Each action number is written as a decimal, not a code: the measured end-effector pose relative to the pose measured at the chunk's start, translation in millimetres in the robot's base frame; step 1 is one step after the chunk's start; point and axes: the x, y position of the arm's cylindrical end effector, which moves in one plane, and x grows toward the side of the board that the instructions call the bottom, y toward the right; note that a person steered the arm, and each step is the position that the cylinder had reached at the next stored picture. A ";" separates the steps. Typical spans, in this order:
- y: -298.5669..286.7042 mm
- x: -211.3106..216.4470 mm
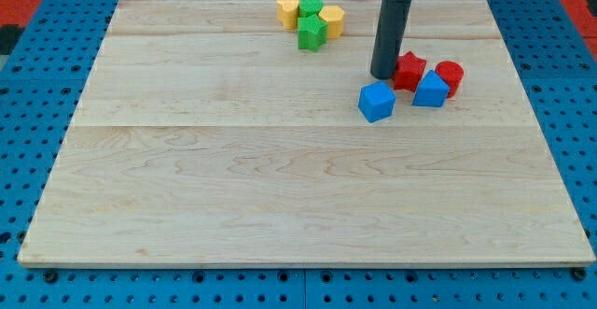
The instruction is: Move the blue cube close to the blue triangle
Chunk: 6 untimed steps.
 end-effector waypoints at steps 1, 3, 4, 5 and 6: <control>-50.7 1.0; -48.5 70.2; -1.6 71.2; 6.3 71.2; 6.3 71.2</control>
